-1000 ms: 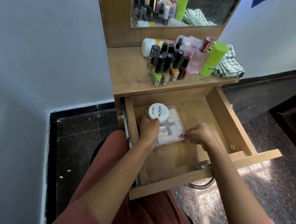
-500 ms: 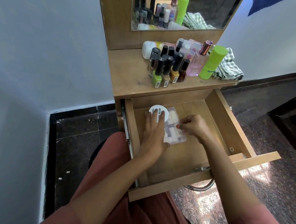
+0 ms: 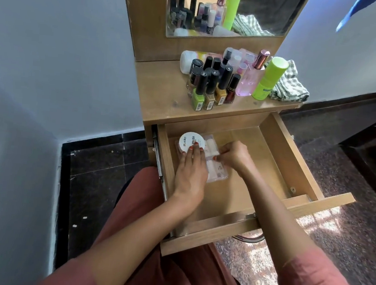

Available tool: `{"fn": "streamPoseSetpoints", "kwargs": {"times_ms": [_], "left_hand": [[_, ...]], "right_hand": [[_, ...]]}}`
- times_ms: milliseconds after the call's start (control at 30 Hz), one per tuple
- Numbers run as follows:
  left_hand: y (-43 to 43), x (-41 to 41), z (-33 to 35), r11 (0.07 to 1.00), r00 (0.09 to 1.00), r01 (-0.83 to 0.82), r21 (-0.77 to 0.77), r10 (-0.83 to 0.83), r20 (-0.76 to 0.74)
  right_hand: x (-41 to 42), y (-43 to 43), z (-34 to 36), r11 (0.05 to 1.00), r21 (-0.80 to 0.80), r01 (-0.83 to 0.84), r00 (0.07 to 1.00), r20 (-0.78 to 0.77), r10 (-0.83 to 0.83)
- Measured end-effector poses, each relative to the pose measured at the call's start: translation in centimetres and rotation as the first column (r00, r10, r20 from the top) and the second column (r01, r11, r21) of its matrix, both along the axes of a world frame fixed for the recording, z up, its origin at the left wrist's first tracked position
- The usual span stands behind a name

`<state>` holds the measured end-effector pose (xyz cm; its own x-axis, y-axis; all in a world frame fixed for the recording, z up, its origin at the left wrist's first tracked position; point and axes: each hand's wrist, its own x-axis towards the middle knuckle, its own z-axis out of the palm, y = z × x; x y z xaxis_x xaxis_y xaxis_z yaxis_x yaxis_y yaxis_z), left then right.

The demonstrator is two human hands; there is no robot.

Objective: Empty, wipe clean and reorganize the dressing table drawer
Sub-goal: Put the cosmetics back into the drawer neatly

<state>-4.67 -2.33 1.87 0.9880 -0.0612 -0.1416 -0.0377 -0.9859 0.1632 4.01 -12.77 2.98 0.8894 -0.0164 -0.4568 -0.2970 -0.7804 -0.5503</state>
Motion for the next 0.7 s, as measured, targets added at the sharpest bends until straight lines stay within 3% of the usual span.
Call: {"fn": "streamPoseSetpoints", "kwargs": {"times_ms": [333,533,633,700], "left_hand": [[0.6,-0.1,-0.5,0.998,0.999,-0.032,0.061,0.033,-0.006],[0.5,0.2,-0.8,0.997,0.998,-0.06,0.055,0.062,-0.018],[0.8,1.0,-0.3,0.989,0.988,-0.134,0.056,0.13,0.08],[0.6,1.0,-0.7,0.989,0.991,-0.121,0.09,0.116,0.064]], "right_hand": [[0.1,2.1,-0.3,0.997,0.025,-0.075,0.997,-0.022,0.076],[-0.4,1.9,-0.7,0.996,0.043,-0.075,0.995,0.069,0.072],[-0.4,2.0,-0.8,0.994,0.072,-0.084,0.991,0.106,0.076],[-0.4,2.0,-0.9,0.993,0.074,-0.088,0.99,0.116,0.079]]}}
